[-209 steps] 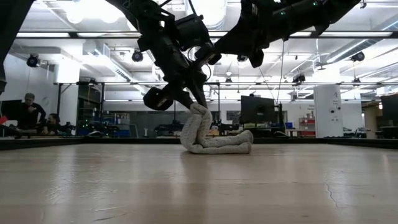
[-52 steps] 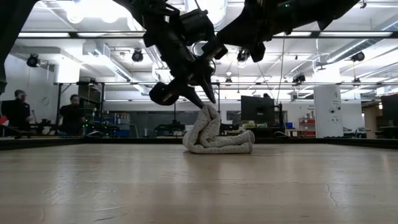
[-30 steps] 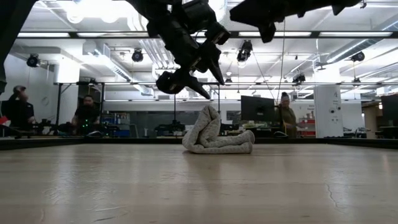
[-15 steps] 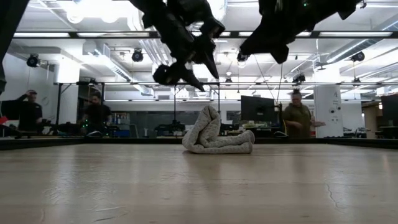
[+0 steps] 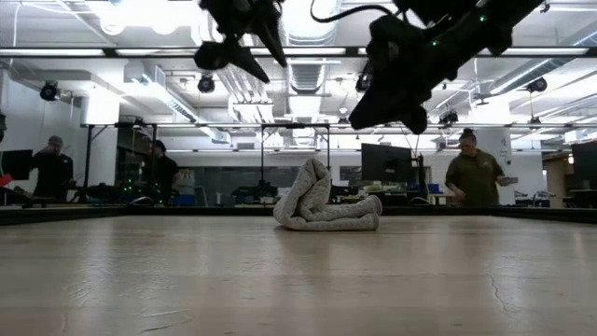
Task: Fold microfiber towels
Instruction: Fold the gray on the table
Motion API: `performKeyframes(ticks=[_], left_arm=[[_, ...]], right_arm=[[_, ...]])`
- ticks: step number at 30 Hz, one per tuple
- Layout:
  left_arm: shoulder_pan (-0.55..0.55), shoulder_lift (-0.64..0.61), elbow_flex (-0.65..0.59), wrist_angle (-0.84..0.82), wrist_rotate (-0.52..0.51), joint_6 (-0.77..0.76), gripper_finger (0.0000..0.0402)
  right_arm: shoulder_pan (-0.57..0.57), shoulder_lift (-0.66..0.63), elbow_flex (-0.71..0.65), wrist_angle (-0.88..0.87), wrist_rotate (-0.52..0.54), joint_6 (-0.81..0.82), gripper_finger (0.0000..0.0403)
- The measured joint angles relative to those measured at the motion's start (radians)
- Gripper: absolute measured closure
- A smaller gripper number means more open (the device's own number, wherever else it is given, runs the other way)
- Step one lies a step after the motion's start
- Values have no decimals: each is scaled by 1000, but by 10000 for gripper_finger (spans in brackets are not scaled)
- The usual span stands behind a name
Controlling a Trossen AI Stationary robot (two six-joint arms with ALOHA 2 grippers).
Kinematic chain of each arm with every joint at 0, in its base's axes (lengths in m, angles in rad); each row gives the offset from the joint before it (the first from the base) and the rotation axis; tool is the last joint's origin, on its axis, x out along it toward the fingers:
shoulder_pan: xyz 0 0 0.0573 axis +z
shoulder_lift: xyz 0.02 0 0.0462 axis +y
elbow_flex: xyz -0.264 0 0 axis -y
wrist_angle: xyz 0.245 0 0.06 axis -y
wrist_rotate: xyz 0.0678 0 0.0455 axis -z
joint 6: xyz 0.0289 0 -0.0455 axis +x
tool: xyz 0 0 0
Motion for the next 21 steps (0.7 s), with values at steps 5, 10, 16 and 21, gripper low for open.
performKeyframes(ticks=[5, 10, 16, 21], left_arm=[[-17, -51, 0, -2, -56, 27, 206], [-22, -61, -1, -22, -56, 40, 206], [-23, -61, -1, -76, -46, 42, 206], [-23, -69, -1, -84, -45, 84, 206]], right_arm=[[0, 76, 3, 140, -101, 17, 335], [-2, 126, 31, 211, -124, 59, 324], [-3, 169, 65, 196, -131, 153, 286], [-3, 185, 107, 176, -134, 214, 250]])
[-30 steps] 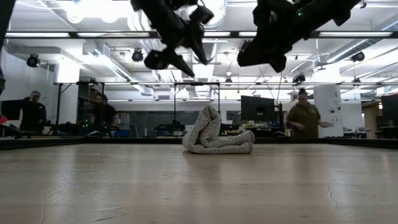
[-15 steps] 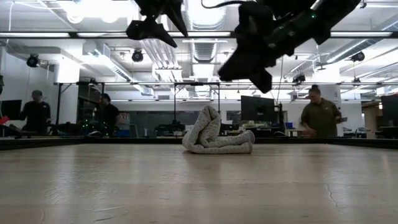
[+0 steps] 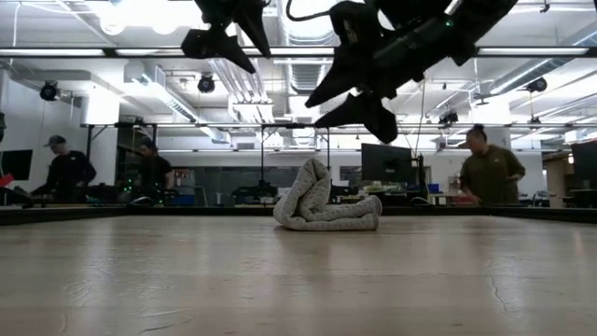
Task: Fold microfiber towels
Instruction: Fold the gray on the table
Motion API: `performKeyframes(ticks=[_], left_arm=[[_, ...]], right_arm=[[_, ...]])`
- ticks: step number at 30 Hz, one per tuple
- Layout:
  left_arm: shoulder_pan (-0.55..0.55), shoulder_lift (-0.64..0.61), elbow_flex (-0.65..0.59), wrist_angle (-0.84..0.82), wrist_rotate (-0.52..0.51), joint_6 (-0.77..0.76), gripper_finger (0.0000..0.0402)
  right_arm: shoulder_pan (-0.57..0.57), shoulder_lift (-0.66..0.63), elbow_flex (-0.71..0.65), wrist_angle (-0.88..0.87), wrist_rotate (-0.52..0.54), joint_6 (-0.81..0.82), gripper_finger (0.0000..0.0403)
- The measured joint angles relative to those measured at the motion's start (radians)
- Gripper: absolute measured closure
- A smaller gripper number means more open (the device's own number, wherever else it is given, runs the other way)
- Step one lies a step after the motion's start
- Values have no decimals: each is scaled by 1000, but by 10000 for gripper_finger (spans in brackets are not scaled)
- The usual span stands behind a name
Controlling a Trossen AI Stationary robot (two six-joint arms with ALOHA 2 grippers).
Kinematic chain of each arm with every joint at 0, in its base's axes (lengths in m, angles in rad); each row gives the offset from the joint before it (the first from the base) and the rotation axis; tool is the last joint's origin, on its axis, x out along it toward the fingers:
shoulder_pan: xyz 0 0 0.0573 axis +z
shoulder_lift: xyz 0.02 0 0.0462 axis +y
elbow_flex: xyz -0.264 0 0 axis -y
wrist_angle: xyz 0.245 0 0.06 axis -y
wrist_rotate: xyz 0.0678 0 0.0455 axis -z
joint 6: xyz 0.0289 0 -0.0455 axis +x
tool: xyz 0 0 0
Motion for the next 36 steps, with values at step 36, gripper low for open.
performKeyframes(ticks=[36], left_arm=[[0, -100, 0, -15, -10, 203, 206]], right_arm=[[-8, 134, 290, -494, 40, 255, 178]])
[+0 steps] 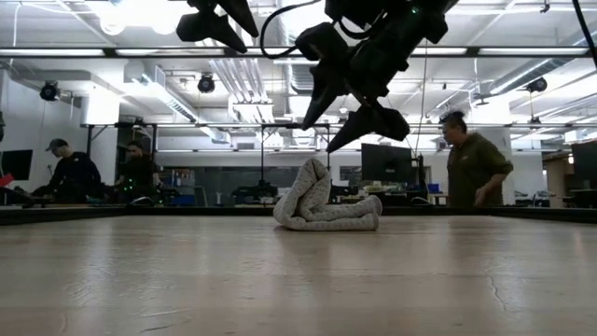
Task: Fold microfiber towels
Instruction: Fold the gray on the table
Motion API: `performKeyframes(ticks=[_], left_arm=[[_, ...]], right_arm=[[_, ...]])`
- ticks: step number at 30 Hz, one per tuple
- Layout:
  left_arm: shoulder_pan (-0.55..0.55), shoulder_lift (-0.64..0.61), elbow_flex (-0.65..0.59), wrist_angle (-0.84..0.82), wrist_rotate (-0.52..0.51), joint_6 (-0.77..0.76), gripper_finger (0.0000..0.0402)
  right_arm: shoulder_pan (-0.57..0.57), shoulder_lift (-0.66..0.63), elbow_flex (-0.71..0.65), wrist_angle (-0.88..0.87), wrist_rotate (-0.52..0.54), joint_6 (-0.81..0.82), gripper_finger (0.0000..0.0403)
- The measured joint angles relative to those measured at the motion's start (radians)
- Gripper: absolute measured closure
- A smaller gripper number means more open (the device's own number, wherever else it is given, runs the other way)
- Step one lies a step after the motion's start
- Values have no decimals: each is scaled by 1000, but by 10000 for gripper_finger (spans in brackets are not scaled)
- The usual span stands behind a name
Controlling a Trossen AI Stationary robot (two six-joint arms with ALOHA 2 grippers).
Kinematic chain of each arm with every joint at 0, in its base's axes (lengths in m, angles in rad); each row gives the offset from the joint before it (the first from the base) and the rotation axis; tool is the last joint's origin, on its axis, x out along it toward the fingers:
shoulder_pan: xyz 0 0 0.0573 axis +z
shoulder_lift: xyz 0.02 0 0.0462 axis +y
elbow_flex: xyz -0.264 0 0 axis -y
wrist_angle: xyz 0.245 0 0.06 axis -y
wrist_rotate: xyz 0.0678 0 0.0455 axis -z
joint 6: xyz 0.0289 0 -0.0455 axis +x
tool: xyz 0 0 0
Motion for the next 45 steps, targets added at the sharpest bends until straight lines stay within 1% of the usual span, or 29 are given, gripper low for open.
performKeyframes(ticks=[3, 6, 15, 22, 32, 36, 42, 45], left_arm=[[0, 0, 0, 0, 0, 0, 206], [0, 0, 0, 0, 0, 0, 206], [0, 0, 0, -1, 0, 0, 206], [0, 0, 0, -1, 0, 8, 206], [0, 0, 0, -1, 0, 13, 206], [0, 0, 0, -1, 0, 14, 206], [0, 0, 0, -4, 0, 16, 206], [0, 0, 0, -8, 0, 16, 206]], right_arm=[[0, 1, 19, -62, 19, 2, 181], [-1, 1, 19, -72, 25, 6, 181], [-18, 1, 3, -67, 26, 75, 181], [-31, 1, 3, 1, 26, 125, 181], [-32, 1, 3, -2, 32, 164, 181], [-32, 32, 2, -6, 28, 185, 181], [-31, 117, 6, 14, -27, 191, 181], [-31, 147, 24, 17, -33, 191, 181]])
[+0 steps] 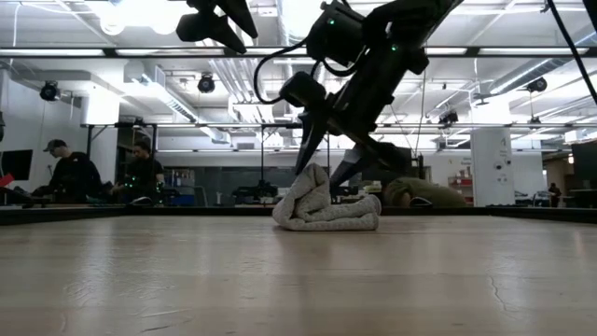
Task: Fold microfiber towels
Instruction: Fold the gray on the table
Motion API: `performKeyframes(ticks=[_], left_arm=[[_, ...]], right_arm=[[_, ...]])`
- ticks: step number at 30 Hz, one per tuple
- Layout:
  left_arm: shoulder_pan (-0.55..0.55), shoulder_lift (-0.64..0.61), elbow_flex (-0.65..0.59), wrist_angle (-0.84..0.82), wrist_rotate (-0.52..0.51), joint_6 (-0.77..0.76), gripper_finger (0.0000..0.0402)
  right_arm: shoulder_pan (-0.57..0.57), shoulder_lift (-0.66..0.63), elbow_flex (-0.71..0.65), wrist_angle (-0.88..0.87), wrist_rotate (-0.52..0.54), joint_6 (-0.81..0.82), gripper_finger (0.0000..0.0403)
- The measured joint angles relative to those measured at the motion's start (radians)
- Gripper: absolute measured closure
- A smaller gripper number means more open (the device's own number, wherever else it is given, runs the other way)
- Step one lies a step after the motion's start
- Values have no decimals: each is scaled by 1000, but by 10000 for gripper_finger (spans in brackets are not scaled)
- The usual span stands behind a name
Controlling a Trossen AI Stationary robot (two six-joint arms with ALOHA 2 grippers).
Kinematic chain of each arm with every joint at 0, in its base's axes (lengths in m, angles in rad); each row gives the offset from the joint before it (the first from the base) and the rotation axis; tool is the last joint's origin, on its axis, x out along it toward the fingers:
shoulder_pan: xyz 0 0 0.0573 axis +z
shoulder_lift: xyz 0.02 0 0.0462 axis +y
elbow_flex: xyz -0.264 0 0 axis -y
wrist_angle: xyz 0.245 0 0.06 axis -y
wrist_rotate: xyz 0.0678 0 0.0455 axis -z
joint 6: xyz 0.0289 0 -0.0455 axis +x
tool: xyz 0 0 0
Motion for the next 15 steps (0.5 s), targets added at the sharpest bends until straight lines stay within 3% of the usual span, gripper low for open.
performKeyframes(ticks=[7, 15], left_arm=[[0, 0, 0, -1, 0, 0, 206], [0, 0, 0, -4, 0, 0, 206]], right_arm=[[0, 11, 35, 2, 2, -36, 198], [-8, 1, 38, -36, 5, -58, 303]])
